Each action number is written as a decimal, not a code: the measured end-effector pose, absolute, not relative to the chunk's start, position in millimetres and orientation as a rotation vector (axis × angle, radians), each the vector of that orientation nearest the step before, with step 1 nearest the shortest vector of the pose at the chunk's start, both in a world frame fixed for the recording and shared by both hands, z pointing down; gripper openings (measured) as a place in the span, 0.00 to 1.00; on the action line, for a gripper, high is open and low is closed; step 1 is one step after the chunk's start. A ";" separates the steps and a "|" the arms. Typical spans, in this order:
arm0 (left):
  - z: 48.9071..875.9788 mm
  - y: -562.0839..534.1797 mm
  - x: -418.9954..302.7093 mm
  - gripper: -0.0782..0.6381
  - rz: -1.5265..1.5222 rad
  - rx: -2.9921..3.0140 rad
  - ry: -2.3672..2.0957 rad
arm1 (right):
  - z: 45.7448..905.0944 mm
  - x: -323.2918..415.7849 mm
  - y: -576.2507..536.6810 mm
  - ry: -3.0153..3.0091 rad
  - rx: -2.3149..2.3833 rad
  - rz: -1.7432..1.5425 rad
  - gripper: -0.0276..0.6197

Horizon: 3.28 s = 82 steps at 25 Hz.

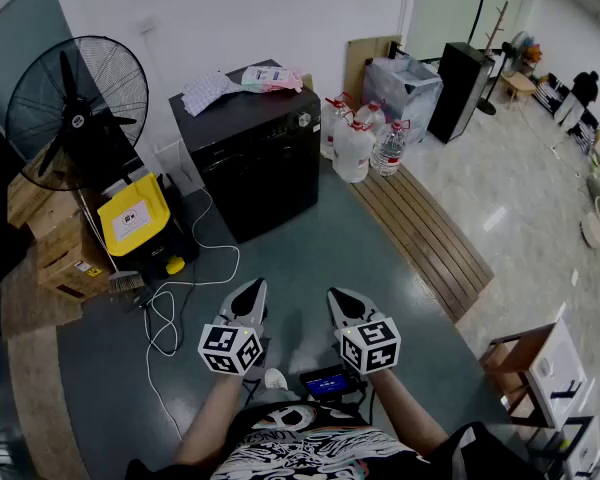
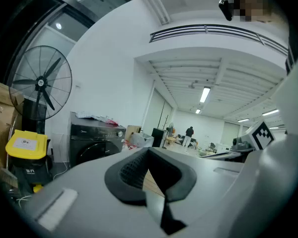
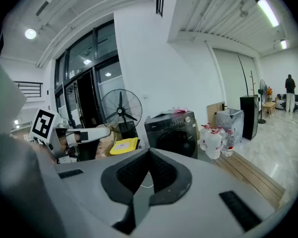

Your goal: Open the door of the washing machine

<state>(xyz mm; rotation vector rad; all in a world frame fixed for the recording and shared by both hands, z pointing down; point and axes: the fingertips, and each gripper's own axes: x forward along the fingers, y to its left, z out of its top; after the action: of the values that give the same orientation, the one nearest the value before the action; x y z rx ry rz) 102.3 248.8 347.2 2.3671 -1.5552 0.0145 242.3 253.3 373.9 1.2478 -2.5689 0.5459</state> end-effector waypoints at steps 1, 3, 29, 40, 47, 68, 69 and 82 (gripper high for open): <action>350.6 253.5 101.4 0.11 0.039 2.365 -1.558 | 375.5 236.7 253.0 -2.567 1.240 0.543 0.05; 358.1 262.6 98.3 0.11 0.083 2.354 -1.564 | 378.4 225.9 253.6 -2.565 1.233 0.544 0.05; 443.9 26.1 -91.2 0.26 0.231 2.205 -1.685 | 452.5 91.5 19.2 -2.425 1.293 0.671 0.32; 527.2 -150.6 -168.3 0.27 0.428 2.266 -1.462 | 497.9 -6.9 -155.8 -2.277 1.351 0.734 0.33; 583.2 -176.7 -166.0 0.29 0.517 2.236 -1.369 | 528.6 -15.0 -181.5 -2.228 1.337 0.792 0.33; 726.3 -252.0 -144.8 0.33 0.695 2.233 -1.202 | 614.7 -22.9 -221.3 -2.155 1.355 0.955 0.32; 730.1 -254.3 -142.4 0.33 0.709 2.240 -1.192 | 616.4 -22.1 -221.6 -2.152 1.358 0.959 0.32; 740.1 -269.0 -127.3 0.25 0.885 2.328 -1.137 | 630.6 -15.2 -219.9 -2.123 1.373 1.005 0.32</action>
<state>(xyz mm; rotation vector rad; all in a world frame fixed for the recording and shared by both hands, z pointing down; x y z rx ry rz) -127.3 -269.0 740.1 2.3282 -1.1374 0.8853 -15.2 -219.9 630.6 1.3733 -2.1234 1.0047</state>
